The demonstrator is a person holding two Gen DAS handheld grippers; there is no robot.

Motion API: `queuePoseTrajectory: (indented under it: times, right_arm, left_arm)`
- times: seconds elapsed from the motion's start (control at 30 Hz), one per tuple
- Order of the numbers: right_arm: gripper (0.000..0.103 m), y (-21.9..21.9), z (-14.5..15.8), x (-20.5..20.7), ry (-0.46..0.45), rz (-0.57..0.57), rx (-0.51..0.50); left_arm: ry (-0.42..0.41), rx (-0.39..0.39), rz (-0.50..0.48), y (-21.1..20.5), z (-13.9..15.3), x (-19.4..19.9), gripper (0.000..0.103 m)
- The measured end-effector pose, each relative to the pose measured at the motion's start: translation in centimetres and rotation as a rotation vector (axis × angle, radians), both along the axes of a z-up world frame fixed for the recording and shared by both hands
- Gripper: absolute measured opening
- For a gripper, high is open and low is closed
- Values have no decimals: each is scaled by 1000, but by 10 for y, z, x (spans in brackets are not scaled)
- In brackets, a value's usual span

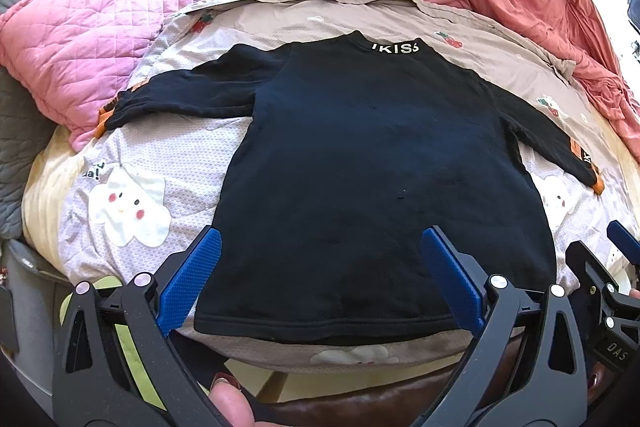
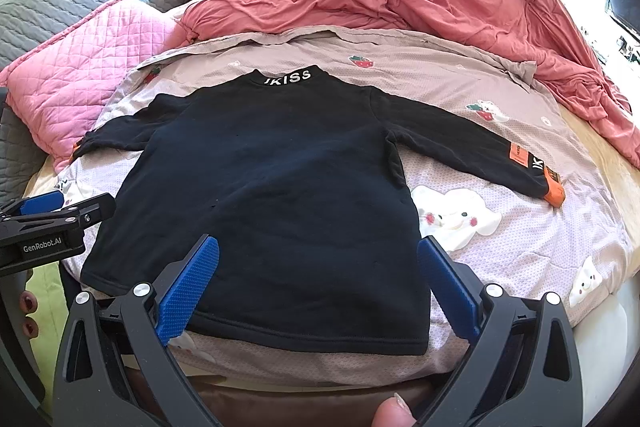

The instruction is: Fold small clothes

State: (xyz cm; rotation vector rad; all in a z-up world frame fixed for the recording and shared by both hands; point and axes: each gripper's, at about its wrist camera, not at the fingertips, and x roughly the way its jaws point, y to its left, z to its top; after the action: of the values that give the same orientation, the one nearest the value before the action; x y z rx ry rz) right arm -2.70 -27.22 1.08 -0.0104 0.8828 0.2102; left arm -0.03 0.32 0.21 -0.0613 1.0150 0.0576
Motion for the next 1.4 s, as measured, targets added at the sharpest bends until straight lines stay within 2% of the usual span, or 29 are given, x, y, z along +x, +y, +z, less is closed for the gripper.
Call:
queuePoseTrajectory:
  times: [1.4]
  right_arm:
    - [99, 0, 1, 0, 1, -2, 1]
  left_arm:
    - [3, -8, 5, 2, -2, 4, 94]
